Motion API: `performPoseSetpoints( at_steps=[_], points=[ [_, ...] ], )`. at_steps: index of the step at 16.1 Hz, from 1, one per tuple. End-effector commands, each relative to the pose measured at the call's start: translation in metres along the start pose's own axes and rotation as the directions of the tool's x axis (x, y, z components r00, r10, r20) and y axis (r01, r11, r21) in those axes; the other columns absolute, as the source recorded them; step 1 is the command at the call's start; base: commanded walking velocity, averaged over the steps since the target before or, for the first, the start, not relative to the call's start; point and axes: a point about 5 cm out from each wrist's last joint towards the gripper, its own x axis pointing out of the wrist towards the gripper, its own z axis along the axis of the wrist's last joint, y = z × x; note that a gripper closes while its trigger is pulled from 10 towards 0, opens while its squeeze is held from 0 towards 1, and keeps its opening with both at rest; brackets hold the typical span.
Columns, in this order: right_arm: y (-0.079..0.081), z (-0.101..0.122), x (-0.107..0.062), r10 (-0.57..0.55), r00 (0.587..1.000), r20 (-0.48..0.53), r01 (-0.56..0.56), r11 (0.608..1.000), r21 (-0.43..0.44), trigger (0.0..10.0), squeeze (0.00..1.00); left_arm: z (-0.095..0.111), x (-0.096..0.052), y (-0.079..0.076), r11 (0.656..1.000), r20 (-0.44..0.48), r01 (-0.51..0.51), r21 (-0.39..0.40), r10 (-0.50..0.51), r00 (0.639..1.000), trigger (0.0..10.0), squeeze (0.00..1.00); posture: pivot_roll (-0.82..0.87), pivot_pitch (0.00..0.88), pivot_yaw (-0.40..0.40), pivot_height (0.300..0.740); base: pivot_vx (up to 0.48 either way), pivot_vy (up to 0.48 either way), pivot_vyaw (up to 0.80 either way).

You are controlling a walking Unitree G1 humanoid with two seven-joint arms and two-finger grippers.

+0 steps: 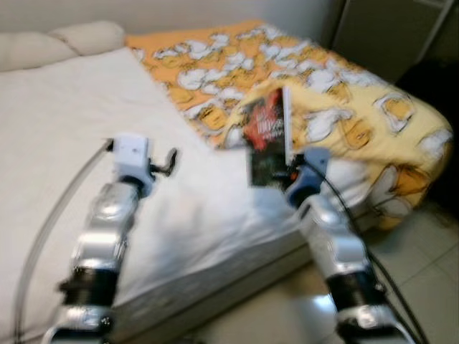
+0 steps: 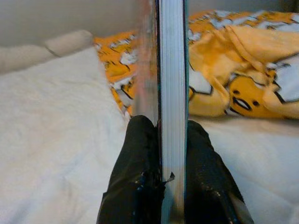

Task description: Clean up the room

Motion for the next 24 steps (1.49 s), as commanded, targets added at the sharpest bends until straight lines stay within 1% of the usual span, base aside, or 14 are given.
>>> performPoseSetpoints(
  at_steps=[1, 6, 7, 9, 10, 11, 12, 20, 22, 24],
  points=[
    [0.0016, 0.0122, 0.0013, 0.007, 0.999, 0.053, -0.007, 1.000, 0.002, 10.0, 0.00, 0.0031, -0.0010, 0.0075, 1.000, 0.009, -0.021, 0.016, 0.021, 1.000, 10.0, 0.57, 0.01, 0.000, -0.014, 0.740, 0.000, 0.424, 0.00],
    [0.0039, 0.0109, 0.0009, 0.022, 0.999, 0.047, -0.021, 1.000, -0.023, 10.0, 0.00, 0.0017, -0.0020, 0.0073, 1.000, 0.008, -0.019, 0.016, 0.019, 1.000, 10.0, 0.58, 0.01, 0.000, -0.013, 0.740, 0.000, 0.420, 0.00],
    [0.0045, 0.0113, 0.0010, 0.031, 0.998, 0.047, -0.029, 0.999, -0.039, 10.0, 0.00, 0.0013, -0.0023, 0.0069, 1.000, 0.005, -0.019, 0.008, 0.019, 1.000, 10.0, 0.57, 0.01, 0.000, -0.013, 0.740, 0.000, 0.304, 0.00],
    [0.0073, 0.0115, 0.0009, 0.057, 0.998, 0.041, -0.055, 0.997, -0.058, 10.0, 0.00, 0.0027, -0.0026, 0.0061, 1.000, 0.021, -0.017, 0.002, 0.017, 1.000, 10.0, 0.55, 0.01, 0.000, -0.015, 0.740, 0.000, 0.000, 0.00],
    [0.0087, 0.0115, 0.0008, 0.070, 0.997, 0.035, -0.068, 0.997, -0.047, 10.0, 0.00, 0.0047, -0.0023, 0.0066, 1.000, 0.032, -0.026, 0.008, 0.025, 0.999, 10.0, 0.28, 0.01, 0.000, -0.015, 0.740, 0.000, 0.000, 0.80],
    [0.0090, 0.0116, 0.0009, 0.073, 0.997, 0.033, -0.072, 0.997, -0.035, 10.0, 0.00, 0.0055, -0.0020, 0.0070, 1.000, 0.035, -0.027, 0.011, 0.027, 0.999, 10.0, 0.18, 0.01, 0.000, -0.015, 0.740, 0.000, 0.000, 0.80],
    [0.0090, 0.0113, 0.0009, 0.079, 0.997, 0.027, -0.078, 0.996, -0.030, 10.0, 0.00, 0.0071, -0.0018, 0.0077, 0.999, 0.043, -0.031, 0.020, 0.030, 0.999, 10.0, 0.17, 0.01, 0.000, -0.015, 0.740, 0.000, 0.000, 0.80],
    [0.0053, 0.0110, 0.0008, 0.072, 0.997, 0.012, -0.071, 0.996, -0.047, 10.0, 0.00, 0.0089, -0.0017, 0.0060, 1.000, 0.055, -0.020, 0.018, 0.019, 0.998, 10.0, 0.18, 0.01, 0.000, -0.012, 0.740, 0.000, 0.000, 0.80],
    [0.0026, 0.0107, 0.0010, 0.051, 0.999, 0.014, -0.050, 0.998, -0.031, 10.0, 0.00, 0.0092, -0.0014, 0.0053, 1.000, 0.056, -0.016, 0.016, 0.015, 0.998, 10.0, 0.18, 0.01, 0.000, -0.012, 0.740, 0.000, 0.000, 0.00],
    [-0.0008, 0.0112, 0.0008, 0.038, 0.999, 0.017, -0.038, 0.999, -0.014, 10.0, 0.00, 0.0085, -0.0019, 0.0034, 1.000, 0.055, -0.001, 0.020, 0.000, 0.998, 10.0, 0.18, 0.01, 0.000, -0.011, 0.740, 0.268, 0.000, 0.00]
  ],
)
